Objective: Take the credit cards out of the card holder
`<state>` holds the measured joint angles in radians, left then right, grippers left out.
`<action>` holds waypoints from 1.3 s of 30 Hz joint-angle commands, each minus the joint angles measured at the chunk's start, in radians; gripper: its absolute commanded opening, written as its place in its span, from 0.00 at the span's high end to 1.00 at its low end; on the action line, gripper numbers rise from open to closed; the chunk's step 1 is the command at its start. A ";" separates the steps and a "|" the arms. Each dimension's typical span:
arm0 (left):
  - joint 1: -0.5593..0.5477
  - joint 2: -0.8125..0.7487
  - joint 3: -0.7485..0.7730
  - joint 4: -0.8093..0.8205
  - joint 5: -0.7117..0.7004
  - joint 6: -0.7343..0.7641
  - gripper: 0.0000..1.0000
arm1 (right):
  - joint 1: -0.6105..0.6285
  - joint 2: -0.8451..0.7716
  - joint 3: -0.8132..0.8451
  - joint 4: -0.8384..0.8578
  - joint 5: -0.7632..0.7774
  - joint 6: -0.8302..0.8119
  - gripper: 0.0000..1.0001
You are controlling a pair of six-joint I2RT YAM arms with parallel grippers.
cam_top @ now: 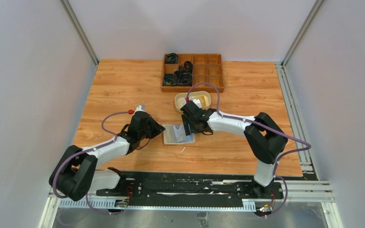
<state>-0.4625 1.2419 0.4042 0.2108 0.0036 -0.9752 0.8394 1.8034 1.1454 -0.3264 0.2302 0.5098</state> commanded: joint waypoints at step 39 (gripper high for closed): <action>0.001 0.113 0.003 -0.059 -0.118 0.096 1.00 | -0.141 0.047 -0.242 0.695 -0.767 0.164 0.36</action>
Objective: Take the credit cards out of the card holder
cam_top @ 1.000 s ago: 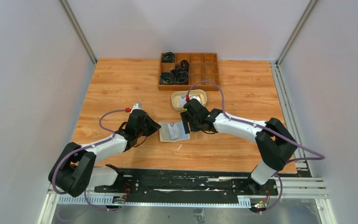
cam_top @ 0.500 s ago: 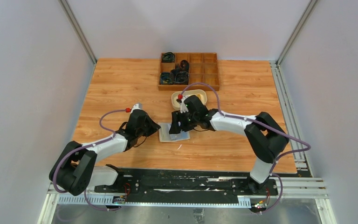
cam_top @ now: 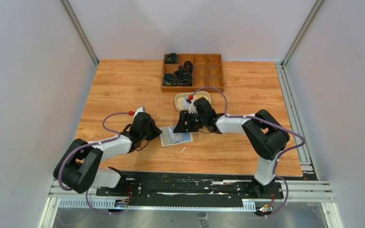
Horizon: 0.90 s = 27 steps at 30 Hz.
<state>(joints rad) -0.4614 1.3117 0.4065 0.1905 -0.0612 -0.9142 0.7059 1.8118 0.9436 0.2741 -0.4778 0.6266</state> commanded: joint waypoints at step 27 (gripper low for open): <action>-0.003 0.107 -0.007 -0.066 -0.114 0.049 1.00 | -0.017 0.090 -0.123 0.365 -0.209 0.275 1.00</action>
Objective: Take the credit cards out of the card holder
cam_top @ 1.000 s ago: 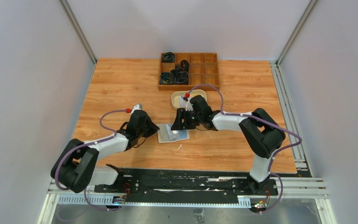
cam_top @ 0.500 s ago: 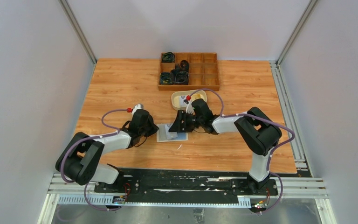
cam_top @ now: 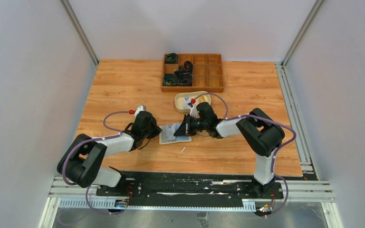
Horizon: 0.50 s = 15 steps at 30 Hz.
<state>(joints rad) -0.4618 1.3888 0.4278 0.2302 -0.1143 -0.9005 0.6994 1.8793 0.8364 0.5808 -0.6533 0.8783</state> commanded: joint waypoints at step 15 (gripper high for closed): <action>-0.003 -0.035 -0.018 -0.141 -0.079 0.049 1.00 | -0.208 -0.078 -0.172 0.031 -0.117 -0.041 1.00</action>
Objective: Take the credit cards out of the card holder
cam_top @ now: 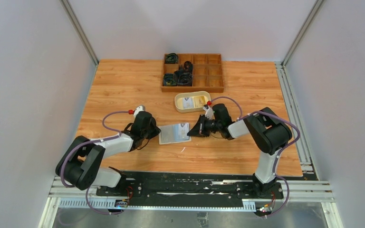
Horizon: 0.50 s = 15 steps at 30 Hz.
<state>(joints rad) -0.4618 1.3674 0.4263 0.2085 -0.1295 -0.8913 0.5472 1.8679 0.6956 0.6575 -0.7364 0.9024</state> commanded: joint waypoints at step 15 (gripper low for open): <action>-0.003 -0.095 0.018 -0.147 -0.032 0.064 1.00 | -0.204 -0.104 0.407 -0.483 -0.087 -0.262 1.00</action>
<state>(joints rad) -0.4618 1.3140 0.4267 0.1349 -0.1421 -0.8593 0.3859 1.7161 0.9874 0.3176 -0.7898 0.7120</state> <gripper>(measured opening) 0.024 0.005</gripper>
